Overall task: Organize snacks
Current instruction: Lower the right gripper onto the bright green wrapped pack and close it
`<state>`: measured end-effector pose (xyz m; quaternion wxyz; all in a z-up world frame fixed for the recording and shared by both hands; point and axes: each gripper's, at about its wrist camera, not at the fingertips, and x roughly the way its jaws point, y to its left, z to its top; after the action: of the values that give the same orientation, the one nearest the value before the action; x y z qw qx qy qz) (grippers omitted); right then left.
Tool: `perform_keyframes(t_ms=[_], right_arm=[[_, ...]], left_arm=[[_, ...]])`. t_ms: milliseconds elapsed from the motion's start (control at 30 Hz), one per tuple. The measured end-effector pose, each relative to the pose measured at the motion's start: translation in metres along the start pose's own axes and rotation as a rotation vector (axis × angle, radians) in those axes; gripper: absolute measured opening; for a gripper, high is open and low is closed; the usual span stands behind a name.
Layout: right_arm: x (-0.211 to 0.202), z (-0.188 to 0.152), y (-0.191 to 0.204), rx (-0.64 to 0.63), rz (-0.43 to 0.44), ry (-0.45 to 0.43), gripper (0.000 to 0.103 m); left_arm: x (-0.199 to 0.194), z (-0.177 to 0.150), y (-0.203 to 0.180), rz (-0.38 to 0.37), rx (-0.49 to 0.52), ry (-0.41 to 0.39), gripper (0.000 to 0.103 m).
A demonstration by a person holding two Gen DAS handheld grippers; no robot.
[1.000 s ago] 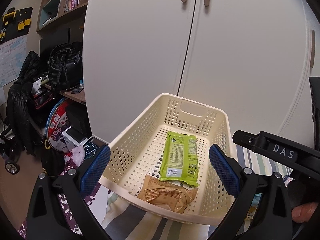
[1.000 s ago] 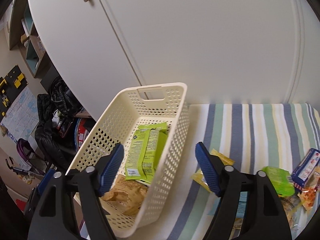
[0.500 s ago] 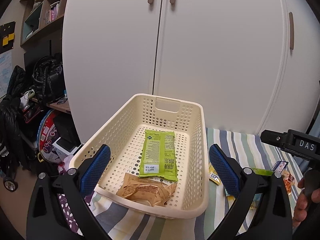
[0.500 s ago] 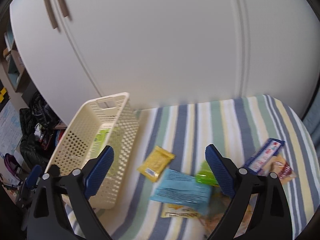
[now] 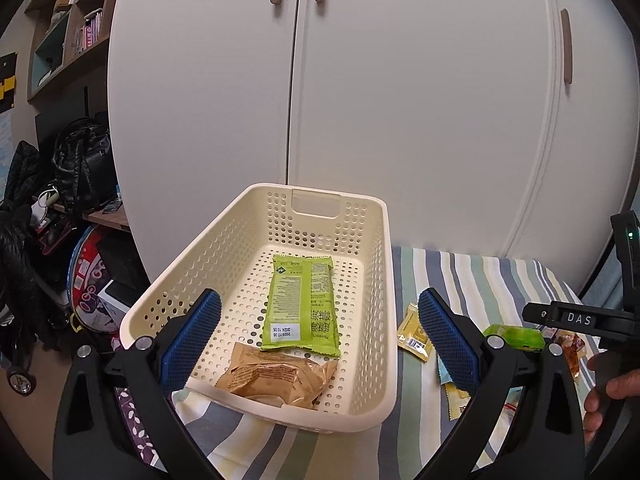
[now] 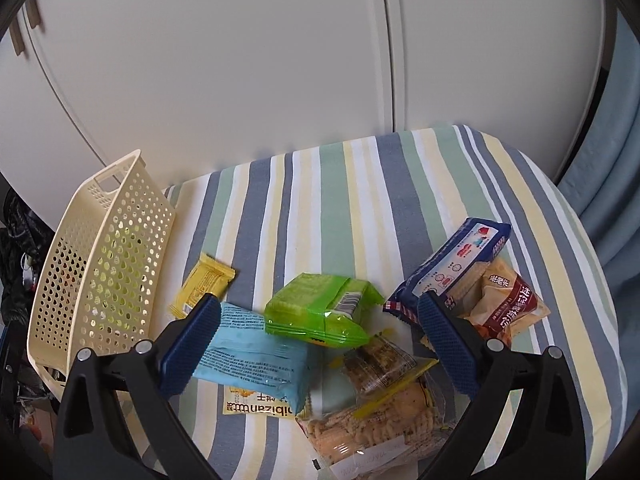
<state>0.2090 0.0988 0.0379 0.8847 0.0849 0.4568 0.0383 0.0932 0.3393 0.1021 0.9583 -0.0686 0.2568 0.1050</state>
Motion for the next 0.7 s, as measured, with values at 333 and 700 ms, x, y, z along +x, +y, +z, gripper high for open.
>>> perform_keyframes(t_ms=[333,700], right_arm=[[0.045,0.003,0.02,-0.07,-0.071,0.081,0.098],[0.075,0.005,0.011,-0.062,-0.103,0.167,0.082]], left_arm=[[-0.002,-0.002,-0.01,-0.019,0.041,0.002,0.1],[-0.002,-0.004,-0.02,-0.03,0.082,0.008,0.1]])
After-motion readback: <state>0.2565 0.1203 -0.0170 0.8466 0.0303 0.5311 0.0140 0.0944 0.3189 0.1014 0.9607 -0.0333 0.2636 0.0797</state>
